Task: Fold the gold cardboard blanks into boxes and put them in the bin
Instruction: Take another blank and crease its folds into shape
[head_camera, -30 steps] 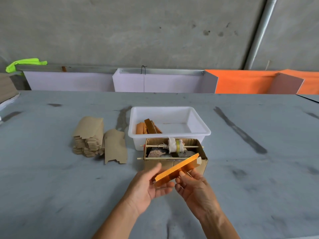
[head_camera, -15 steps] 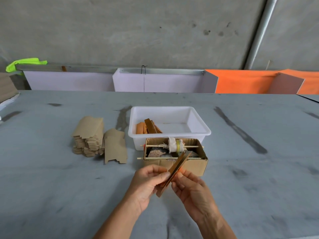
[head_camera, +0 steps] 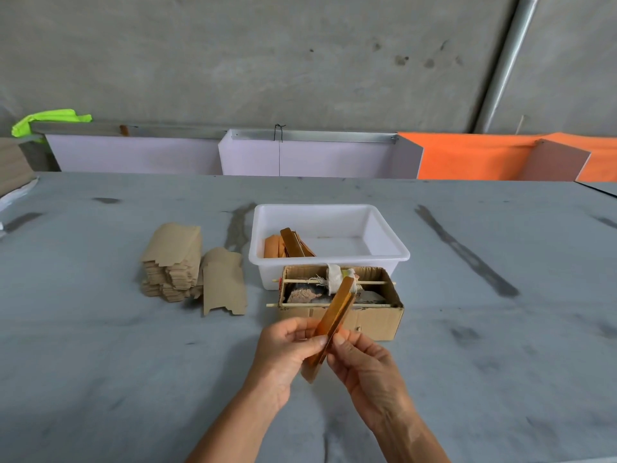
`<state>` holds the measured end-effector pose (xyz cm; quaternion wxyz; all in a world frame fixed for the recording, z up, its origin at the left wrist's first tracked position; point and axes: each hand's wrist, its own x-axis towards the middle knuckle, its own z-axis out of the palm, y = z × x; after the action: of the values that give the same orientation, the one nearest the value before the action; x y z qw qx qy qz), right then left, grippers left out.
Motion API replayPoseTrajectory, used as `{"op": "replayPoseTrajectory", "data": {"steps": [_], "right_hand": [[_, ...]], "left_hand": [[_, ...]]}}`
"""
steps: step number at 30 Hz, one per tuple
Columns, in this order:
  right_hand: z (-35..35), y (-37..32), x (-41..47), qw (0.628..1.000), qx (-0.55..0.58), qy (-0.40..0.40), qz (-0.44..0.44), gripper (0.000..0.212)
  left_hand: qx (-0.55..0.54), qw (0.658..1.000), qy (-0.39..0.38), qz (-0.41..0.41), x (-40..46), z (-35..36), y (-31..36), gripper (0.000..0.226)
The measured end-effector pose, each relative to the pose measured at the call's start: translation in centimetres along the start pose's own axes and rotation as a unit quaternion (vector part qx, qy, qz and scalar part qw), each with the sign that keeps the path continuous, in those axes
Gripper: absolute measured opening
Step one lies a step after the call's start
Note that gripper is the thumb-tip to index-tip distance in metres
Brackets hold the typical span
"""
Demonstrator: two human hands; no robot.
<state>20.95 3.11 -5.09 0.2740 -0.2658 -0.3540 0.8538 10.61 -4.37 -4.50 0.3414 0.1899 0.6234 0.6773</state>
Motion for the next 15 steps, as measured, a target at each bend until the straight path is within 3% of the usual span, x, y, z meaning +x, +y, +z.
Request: {"op": "replayPoseTrajectory", "data": {"steps": [7, 11, 15], "right_hand": [[0.04, 0.12, -0.1, 0.995, -0.097, 0.032, -0.017, 0.005], [-0.08, 0.25, -0.03, 0.986, -0.153, 0.063, -0.035, 0.016], [-0.17, 0.35, -0.09, 0.985, -0.152, 0.061, -0.045, 0.012]], "left_hand": [[0.012, 1.0, 0.01, -0.009, -0.16, -0.14, 0.25, 0.023], [0.02, 1.0, 0.004, -0.015, -0.47, 0.07, 0.47, 0.024], [0.015, 1.0, 0.01, -0.025, -0.36, 0.19, 0.46, 0.024]]}}
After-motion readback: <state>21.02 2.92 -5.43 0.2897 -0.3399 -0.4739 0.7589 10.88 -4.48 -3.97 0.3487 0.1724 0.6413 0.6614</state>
